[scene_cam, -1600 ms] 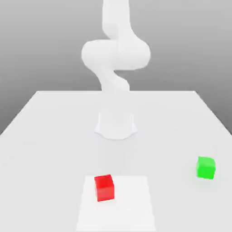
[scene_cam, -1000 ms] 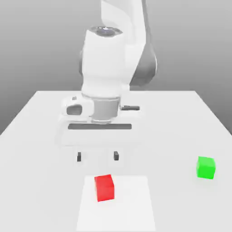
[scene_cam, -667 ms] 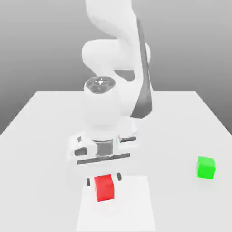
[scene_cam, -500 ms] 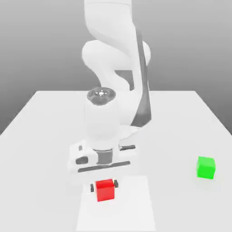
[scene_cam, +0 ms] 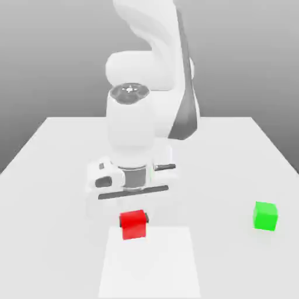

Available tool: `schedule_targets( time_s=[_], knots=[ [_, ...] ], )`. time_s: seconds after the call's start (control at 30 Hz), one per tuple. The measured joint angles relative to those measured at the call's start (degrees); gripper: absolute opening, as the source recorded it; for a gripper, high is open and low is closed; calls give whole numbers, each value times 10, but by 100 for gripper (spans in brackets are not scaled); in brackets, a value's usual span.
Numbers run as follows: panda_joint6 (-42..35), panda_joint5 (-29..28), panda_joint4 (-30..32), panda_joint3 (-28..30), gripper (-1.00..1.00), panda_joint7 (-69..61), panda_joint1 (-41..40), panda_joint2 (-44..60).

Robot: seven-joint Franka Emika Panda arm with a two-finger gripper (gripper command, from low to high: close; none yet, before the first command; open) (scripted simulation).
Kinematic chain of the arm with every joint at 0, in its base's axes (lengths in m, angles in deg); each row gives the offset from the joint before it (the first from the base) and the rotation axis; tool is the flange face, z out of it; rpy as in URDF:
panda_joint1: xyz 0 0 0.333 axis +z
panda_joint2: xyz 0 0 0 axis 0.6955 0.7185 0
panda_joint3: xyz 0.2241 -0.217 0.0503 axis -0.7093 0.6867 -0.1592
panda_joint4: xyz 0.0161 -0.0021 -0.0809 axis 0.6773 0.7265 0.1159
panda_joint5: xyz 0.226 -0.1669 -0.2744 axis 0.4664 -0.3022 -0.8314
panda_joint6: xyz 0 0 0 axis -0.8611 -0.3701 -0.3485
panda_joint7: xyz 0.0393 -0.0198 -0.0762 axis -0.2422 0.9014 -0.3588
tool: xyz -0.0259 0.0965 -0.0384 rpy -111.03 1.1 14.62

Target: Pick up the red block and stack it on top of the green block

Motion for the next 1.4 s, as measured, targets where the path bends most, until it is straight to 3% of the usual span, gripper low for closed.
schedule_targets(
  time_s=[0.13, 0.23, 1.07, 1.27, 1.3, 1.4],
  knots=[
    [-11, -1, -5, -43, -100, 66, -1, -6],
    [-18, -1, -8, -77, -100, 116, 46, -9],
    [-73, 31, -41, -198, -100, 516, 316, -35],
    [23, -78, -47, -163, -100, 609, 333, 74],
    [34, -91, -48, -155, 100, 619, 339, 87],
    [34, -91, -48, -155, 100, 619, 339, 87]
  ],
)
